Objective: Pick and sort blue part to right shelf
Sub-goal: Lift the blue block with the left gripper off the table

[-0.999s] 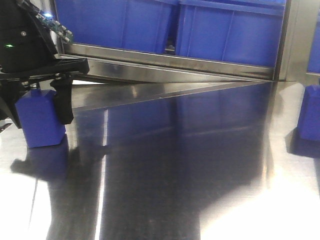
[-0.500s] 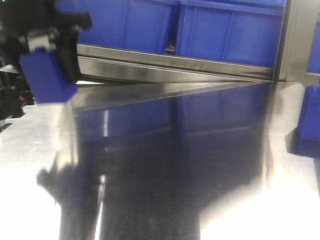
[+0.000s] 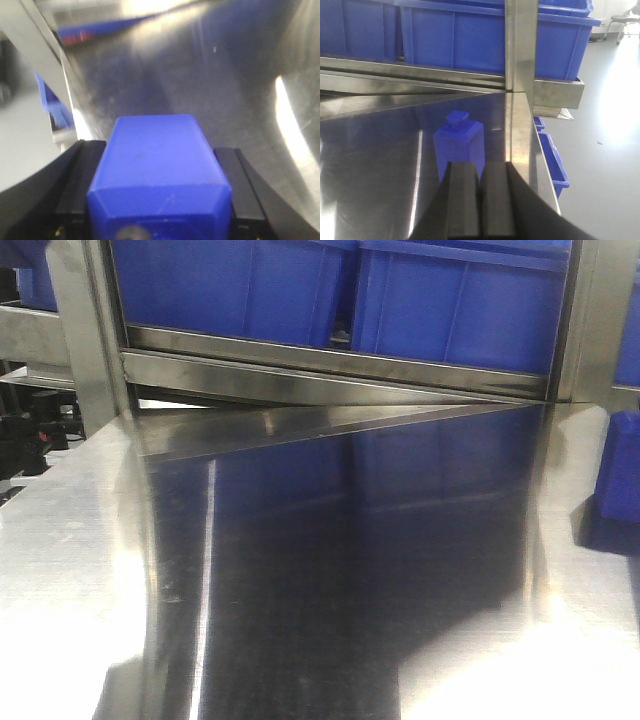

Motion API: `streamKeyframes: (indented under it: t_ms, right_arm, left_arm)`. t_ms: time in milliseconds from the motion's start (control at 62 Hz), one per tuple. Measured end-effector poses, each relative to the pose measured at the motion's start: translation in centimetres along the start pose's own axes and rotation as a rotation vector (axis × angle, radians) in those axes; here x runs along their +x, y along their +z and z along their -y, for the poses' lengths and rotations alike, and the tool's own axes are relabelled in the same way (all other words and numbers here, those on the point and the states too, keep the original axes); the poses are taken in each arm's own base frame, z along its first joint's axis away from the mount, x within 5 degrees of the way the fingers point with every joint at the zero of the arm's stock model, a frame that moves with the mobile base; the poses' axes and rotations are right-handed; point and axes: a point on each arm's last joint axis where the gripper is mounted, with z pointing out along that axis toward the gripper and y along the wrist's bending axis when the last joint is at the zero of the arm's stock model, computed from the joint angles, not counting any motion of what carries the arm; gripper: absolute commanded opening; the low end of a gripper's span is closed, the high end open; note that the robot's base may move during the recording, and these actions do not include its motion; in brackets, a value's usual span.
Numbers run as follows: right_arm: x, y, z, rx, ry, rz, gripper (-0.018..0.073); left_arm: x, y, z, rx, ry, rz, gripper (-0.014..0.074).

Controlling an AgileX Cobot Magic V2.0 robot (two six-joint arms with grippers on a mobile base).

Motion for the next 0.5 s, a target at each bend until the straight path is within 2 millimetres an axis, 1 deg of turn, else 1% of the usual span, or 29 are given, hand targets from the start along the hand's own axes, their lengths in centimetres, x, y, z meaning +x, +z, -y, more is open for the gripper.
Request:
streamKeyframes:
  t_ms: [16, 64, 145, 210, 306, 371, 467, 500]
  right_arm:
    - [0.0, 0.0, 0.0, 0.000, 0.000, 0.000, 0.0034]
    - [-0.3, 0.0, 0.0, -0.001, 0.000, 0.008, 0.0034]
    - [-1.2, -0.2, -0.1, -0.002, 0.000, 0.021, 0.0034]
    - [-2.4, -0.5, -0.3, -0.003, 0.000, 0.031, 0.0034]
    - [-4.2, -0.6, -0.4, 0.000, 0.000, -0.002, 0.0034]
    - [-5.9, -0.5, -0.6, 0.002, 0.000, -0.017, 0.0034]
    - [-8.5, 0.2, -0.9, 0.004, 0.000, -0.037, 0.0034]
    - [-9.7, 0.5, -1.0, 0.003, 0.000, -0.028, 0.0036]
  left_arm:
    - [0.3, -0.5, -0.1, 0.001, 0.002, 0.019, 0.0335]
    - [1.2, -1.0, -0.1, 0.007, 0.003, 0.060, 0.0329]
    - [3.3, -2.1, -0.2, 0.017, 0.005, 0.119, 0.0311]
    - [4.8, -2.9, -0.2, 0.026, 0.005, 0.174, 0.0293]
    - [6.9, -4.2, -0.3, 0.037, 0.004, 0.257, 0.0272]
    - [7.9, -5.4, -0.4, 0.041, 0.003, 0.316, 0.0260]
    - [9.2, -7.1, -0.6, 0.046, -0.001, 0.397, 0.0260]
    - [9.5, -7.7, -0.7, 0.046, -0.003, 0.421, 0.0260]
